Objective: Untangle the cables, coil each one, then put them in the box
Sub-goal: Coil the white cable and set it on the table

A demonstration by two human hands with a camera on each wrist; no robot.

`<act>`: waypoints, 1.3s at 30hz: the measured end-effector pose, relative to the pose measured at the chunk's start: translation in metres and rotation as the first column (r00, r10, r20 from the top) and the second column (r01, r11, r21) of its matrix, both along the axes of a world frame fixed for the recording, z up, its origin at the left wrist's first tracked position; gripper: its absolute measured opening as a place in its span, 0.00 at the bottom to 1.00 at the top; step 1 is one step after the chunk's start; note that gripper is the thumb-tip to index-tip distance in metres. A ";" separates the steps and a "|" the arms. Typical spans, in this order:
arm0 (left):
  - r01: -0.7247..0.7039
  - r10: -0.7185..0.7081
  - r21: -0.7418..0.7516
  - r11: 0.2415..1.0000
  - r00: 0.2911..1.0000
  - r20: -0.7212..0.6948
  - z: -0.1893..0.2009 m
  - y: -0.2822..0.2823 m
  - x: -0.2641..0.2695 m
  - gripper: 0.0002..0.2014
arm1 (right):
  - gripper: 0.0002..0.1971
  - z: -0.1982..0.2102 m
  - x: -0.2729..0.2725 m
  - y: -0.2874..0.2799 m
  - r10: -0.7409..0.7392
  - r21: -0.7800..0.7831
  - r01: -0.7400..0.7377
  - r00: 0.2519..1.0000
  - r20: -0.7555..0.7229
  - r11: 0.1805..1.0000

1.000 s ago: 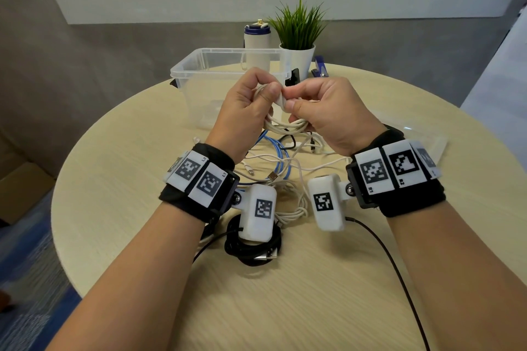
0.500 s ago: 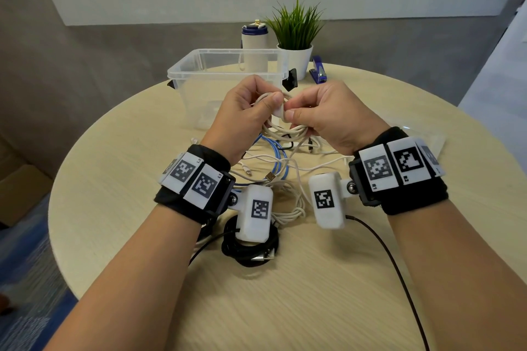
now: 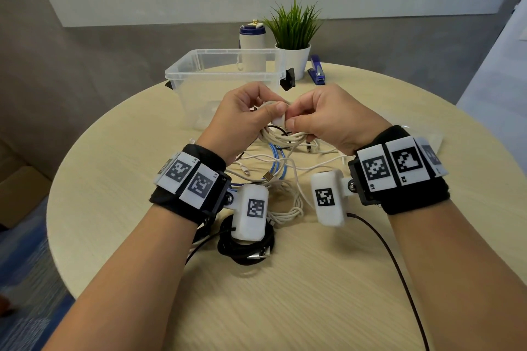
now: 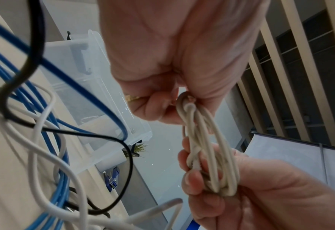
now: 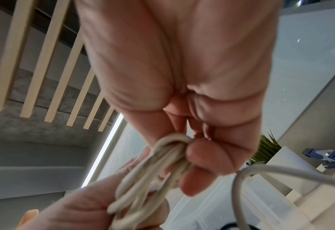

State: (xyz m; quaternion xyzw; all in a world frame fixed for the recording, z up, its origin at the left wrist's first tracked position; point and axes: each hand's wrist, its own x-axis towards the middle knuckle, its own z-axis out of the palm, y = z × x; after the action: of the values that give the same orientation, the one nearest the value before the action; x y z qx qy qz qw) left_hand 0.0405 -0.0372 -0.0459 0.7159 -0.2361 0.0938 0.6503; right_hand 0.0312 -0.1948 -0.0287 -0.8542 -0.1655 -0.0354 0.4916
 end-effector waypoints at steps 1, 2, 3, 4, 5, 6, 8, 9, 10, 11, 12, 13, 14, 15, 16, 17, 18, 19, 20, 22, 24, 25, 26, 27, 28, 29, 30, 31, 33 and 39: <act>-0.004 0.004 0.004 1.000 1.000 0.002 0.000 0.000 0.000 0.05 | 0.08 -0.001 0.001 0.001 -0.016 -0.009 0.016 1.000 0.007 1.000; -0.011 0.011 0.018 1.000 1.000 0.000 0.000 0.000 0.000 0.05 | 0.09 -0.002 0.003 0.002 -0.035 -0.014 0.035 0.999 0.015 0.999; -0.018 0.018 0.039 0.999 1.000 -0.007 0.000 0.001 0.000 0.07 | 0.09 -0.003 0.004 0.002 -0.060 -0.015 0.060 0.998 0.026 0.998; -0.020 0.021 0.069 0.997 1.000 -0.022 -0.001 0.002 0.001 0.09 | 0.10 -0.003 0.005 0.001 -0.089 -0.016 0.090 0.995 0.038 0.996; -0.012 0.016 0.098 0.995 0.999 -0.040 -0.002 0.003 0.001 0.11 | 0.09 -0.004 0.006 0.000 -0.119 -0.016 0.120 0.992 0.048 0.993; -0.003 0.010 0.117 0.993 0.998 -0.054 -0.002 0.005 0.001 0.13 | 0.09 -0.004 0.007 -0.002 -0.142 -0.012 0.142 0.988 0.054 0.990; -0.017 0.026 0.115 0.993 0.997 -0.070 -0.002 0.005 0.001 0.15 | 0.08 -0.003 0.007 -0.004 -0.156 -0.001 0.156 0.986 0.056 0.988; -0.037 0.045 0.097 0.995 0.996 -0.080 -0.002 0.005 0.002 0.14 | 0.08 -0.003 0.006 -0.003 -0.152 -0.005 0.153 0.987 0.057 0.988; -0.055 0.062 0.076 0.996 0.994 -0.092 -0.001 0.005 0.003 0.13 | 0.09 -0.003 0.005 -0.002 -0.147 -0.014 0.148 0.987 0.060 0.989; -0.071 0.077 0.063 0.995 0.992 -0.103 -0.001 0.005 0.003 0.13 | 0.09 -0.003 0.004 -0.001 -0.142 -0.023 0.143 0.988 0.062 0.989; -0.087 0.093 0.060 0.994 0.990 -0.106 -0.002 0.005 0.004 0.13 | 0.09 -0.003 0.003 0.000 -0.138 -0.033 0.141 0.988 0.066 0.990; -0.103 0.109 0.064 0.993 0.989 -0.102 -0.002 0.004 0.004 0.14 | 0.09 -0.003 0.003 0.000 -0.140 -0.038 0.143 0.988 0.068 0.989; -0.117 0.124 0.071 0.991 0.988 -0.096 -0.003 0.004 0.005 0.13 | 0.09 -0.003 0.003 0.001 -0.150 -0.036 0.152 0.986 0.068 0.988; -0.127 0.134 0.075 0.989 0.987 -0.092 -0.003 0.005 0.005 0.13 | 0.09 -0.003 0.004 0.001 -0.164 -0.030 0.167 0.984 0.066 0.986; -0.131 0.138 0.075 0.989 0.986 -0.090 -0.003 0.005 0.005 0.13 | 0.08 -0.004 0.005 0.001 -0.182 -0.022 0.184 0.981 0.067 0.983; -0.128 0.134 0.068 0.989 0.987 -0.090 -0.003 0.005 0.006 0.13 | 0.09 -0.005 0.006 0.001 -0.200 -0.008 0.201 0.977 0.073 0.980; -0.123 0.127 0.055 0.991 0.987 -0.093 -0.003 0.005 0.006 0.13 | 0.10 -0.006 0.008 0.001 -0.223 0.013 0.223 0.971 0.083 0.975; -0.115 0.118 0.033 0.993 0.988 -0.099 -0.003 0.005 0.006 0.13 | 0.11 -0.008 0.009 0.000 -0.252 0.038 0.249 0.963 0.095 0.968; -0.107 0.107 0.006 0.994 0.989 -0.104 -0.003 0.005 0.006 0.12 | 0.13 -0.008 0.011 0.000 -0.280 0.070 0.274 0.954 0.105 0.959; -0.088 0.082 -0.050 0.995 0.991 -0.103 -0.002 0.004 0.005 0.11 | 0.14 -0.008 0.012 -0.001 -0.310 0.160 0.291 0.945 0.109 0.943; -0.080 0.075 -0.066 0.995 0.994 -0.081 -0.001 0.002 0.004 0.09 | 0.12 -0.007 0.011 0.001 -0.308 0.253 0.273 0.945 0.112 0.928; -0.080 0.076 -0.058 0.995 0.995 -0.070 0.000 0.001 0.003 0.09 | 0.10 -0.006 0.011 0.003 -0.302 0.288 0.259 0.946 0.116 0.922; -0.076 0.073 -0.046 0.996 0.995 -0.062 0.000 0.000 0.003 0.10 | 0.09 -0.007 0.010 0.005 -0.295 0.312 0.247 0.948 0.117 0.917; -0.068 0.067 -0.028 0.997 0.996 -0.054 -0.001 -0.001 0.003 0.12 | 0.08 -0.007 0.009 0.006 -0.280 0.329 0.229 0.953 0.116 0.916; -0.065 0.064 -0.007 0.998 0.997 -0.044 -0.002 0.000 0.004 0.13 | 0.08 -0.007 0.008 0.008 -0.255 0.337 0.205 0.960 0.113 0.919; -0.065 0.065 0.013 0.998 0.997 -0.034 -0.002 0.000 0.005 0.14 | 0.09 -0.008 0.008 0.009 -0.223 0.336 0.176 0.969 0.108 0.925; -0.072 0.072 0.032 0.997 0.997 -0.024 -0.003 0.001 0.006 0.14 | 0.10 -0.008 0.007 0.009 -0.192 0.320 0.151 0.976 0.103 0.935; -0.082 0.083 0.049 0.995 0.996 -0.015 -0.004 0.001 0.006 0.13 | 0.13 -0.009 0.007 0.009 -0.175 0.280 0.142 0.980 0.097 0.949; -0.098 0.098 0.079 0.992 0.995 -0.005 -0.006 0.002 0.007 0.10 | 0.15 -0.011 0.008 0.009 -0.181 0.149 0.165 0.978 0.100 0.975; -0.021 0.021 0.002 1.000 0.982 -0.190 -0.004 -0.001 0.004 0.05 | 0.08 -0.011 0.008 0.011 -0.231 0.028 0.230 0.960 0.161 0.973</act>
State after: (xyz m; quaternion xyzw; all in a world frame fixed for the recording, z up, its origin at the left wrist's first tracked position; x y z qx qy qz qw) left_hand 0.0440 -0.0379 -0.0503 0.7241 -0.1656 0.0320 0.6688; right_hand 0.0396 -0.1843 -0.0393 -0.8598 -0.1044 -0.1628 0.4726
